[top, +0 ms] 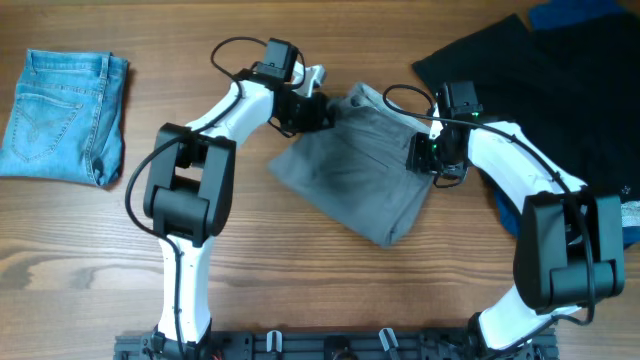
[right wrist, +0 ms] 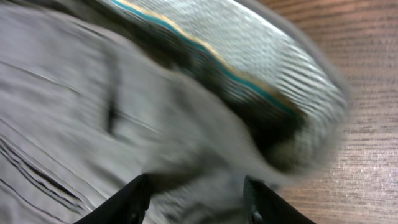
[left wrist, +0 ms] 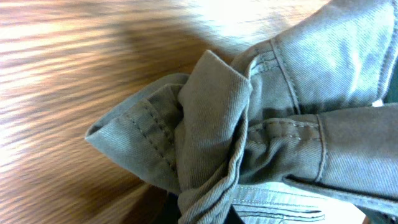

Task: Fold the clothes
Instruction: 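Carry the folded shorts with the left gripper to the upper-left corner and release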

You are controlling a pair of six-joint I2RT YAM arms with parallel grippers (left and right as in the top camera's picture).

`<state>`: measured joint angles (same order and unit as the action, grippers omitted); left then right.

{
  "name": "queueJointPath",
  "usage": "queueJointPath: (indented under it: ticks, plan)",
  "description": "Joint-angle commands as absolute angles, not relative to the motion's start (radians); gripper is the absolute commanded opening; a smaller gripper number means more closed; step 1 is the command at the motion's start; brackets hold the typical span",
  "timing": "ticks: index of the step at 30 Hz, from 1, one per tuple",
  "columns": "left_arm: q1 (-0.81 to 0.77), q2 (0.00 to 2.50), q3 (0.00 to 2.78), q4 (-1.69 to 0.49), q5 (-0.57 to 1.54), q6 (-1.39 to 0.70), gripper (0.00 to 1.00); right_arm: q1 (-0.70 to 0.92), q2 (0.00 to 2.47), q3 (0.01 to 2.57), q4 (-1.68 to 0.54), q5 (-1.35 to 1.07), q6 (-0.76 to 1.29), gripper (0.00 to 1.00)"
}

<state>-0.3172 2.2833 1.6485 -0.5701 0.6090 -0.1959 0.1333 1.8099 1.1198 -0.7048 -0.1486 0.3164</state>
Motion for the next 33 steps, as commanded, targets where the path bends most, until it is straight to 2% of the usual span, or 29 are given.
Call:
queueJointPath:
  ticks: [1, 5, 8, 14, 16, 17, 19, 20, 21, 22, 24, 25, 27, 31, 33]
  plan:
    - [-0.200, 2.160, 1.642, -0.596, 0.396, -0.189, 0.04, 0.088, 1.705, 1.135, -0.752, -0.132, 0.290, 0.56]
    - [-0.002, 1.920, 1.642, -0.603, 0.127, -0.189, 0.04, 0.046, 1.566, 1.135, -0.810, -0.128, 0.260, 0.57]
    - [0.190, 1.824, 1.642, -0.518, 0.010, -0.186, 0.04, 0.046, 1.553, 1.135, -0.842, -0.128, 0.262, 0.57]
    - [0.535, 1.844, 1.642, -0.501, 0.007, -0.191, 0.07, 0.046, 1.553, 1.135, -0.873, -0.128, 0.262, 0.57]
    - [0.607, 1.857, 1.642, -0.521, 0.010, -0.206, 0.08, 0.046, 1.553, 1.135, -0.874, -0.128, 0.262, 0.57]
    - [0.653, 1.872, 1.642, -0.536, 0.010, -0.250, 0.12, 0.046, 1.553, 1.135, -0.873, -0.128, 0.262, 0.57]
    - [0.691, 1.895, 1.642, -0.550, 0.037, -0.274, 0.38, 0.046, 1.553, 1.135, -0.877, -0.128, 0.263, 0.57]
    - [0.700, 1.903, 1.642, -0.554, 0.044, -0.274, 0.60, 0.046, 1.553, 1.135, -0.883, -0.128, 0.262, 0.57]
    - [0.704, 1.905, 1.642, -0.558, 0.044, -0.273, 0.91, 0.046, 1.553, 1.135, -0.887, -0.128, 0.262, 0.58]
    - [0.704, 1.905, 1.642, -0.558, 0.044, -0.274, 1.00, 0.046, 1.553, 1.135, -0.887, -0.128, 0.262, 0.59]
    - [0.704, 1.904, 1.642, -0.562, 0.093, -0.274, 1.00, 0.046, 1.553, 1.135, -0.884, -0.128, 0.262, 0.66]
    - [0.700, 1.904, 1.642, -0.578, 0.152, -0.278, 1.00, 0.046, 1.553, 1.135, -0.881, -0.128, 0.262, 0.77]
    - [0.678, 1.905, 1.642, -0.607, 0.206, -0.278, 1.00, 0.046, 1.554, 1.135, -0.871, -0.133, 0.263, 0.89]
    - [0.527, 1.906, 1.642, -0.676, 0.213, -0.278, 1.00, 0.046, 1.554, 1.135, -0.818, -0.229, 0.260, 0.99]
    - [0.420, 1.906, 1.642, -0.714, 0.213, -0.277, 1.00, 0.046, 1.554, 1.135, -0.805, -0.236, 0.231, 0.99]
